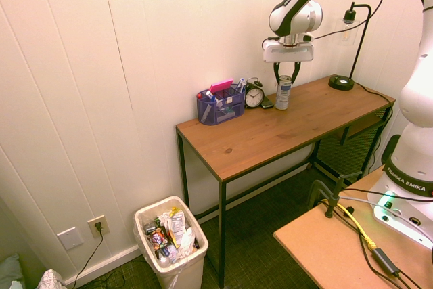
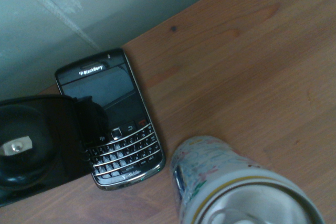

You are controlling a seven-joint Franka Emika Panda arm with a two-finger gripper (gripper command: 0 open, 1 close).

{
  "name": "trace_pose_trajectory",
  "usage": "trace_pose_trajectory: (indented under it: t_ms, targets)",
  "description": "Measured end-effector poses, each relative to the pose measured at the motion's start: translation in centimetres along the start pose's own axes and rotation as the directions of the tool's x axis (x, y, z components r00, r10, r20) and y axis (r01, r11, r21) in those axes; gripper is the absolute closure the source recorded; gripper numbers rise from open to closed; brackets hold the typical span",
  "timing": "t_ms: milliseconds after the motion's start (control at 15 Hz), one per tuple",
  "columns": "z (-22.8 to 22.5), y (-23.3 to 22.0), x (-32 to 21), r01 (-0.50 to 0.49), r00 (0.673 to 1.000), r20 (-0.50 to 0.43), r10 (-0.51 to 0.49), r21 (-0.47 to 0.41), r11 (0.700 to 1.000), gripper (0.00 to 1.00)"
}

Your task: Throw the can in the trash bin

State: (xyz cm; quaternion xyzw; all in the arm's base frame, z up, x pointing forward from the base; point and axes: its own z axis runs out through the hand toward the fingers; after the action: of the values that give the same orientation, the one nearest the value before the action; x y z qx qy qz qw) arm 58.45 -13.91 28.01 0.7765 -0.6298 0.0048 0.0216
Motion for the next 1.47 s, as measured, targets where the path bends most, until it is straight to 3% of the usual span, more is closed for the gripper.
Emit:
trace_pose_trajectory:
  t_ms: [333,533,733,1000,1133,1333,1400,1467]
  targets:
    - [-0.8,0.2,-1.3,0.027,0.999,-0.021,-0.026,0.025,0.999,1.0]
    - [-5.5,1.6,-6.4,0.088,0.994,-0.067,-0.083,0.07,0.994,1.0]
    - [-11.9,2.3,-17.3,0.194,0.976,-0.126,-0.18,0.112,0.975,1.0]
    - [-18.4,1.2,-39.5,0.377,0.917,-0.191,-0.349,0.139,0.916,1.0]
    - [-17.3,-0.7,-46.4,0.454,0.887,-0.168,-0.43,0.138,0.88,1.0]
    - [-13.1,-5.6,-50.7,0.52,0.853,-0.026,-0.521,0.137,0.843,1.0]
    - [-11.1,-7.2,-51.5,0.533,0.843,0.011,-0.539,0.128,0.836,0.0]
    - [-9.0,-8.5,-52.2,0.544,0.835,0.03,-0.55,0.108,0.832,0.0]
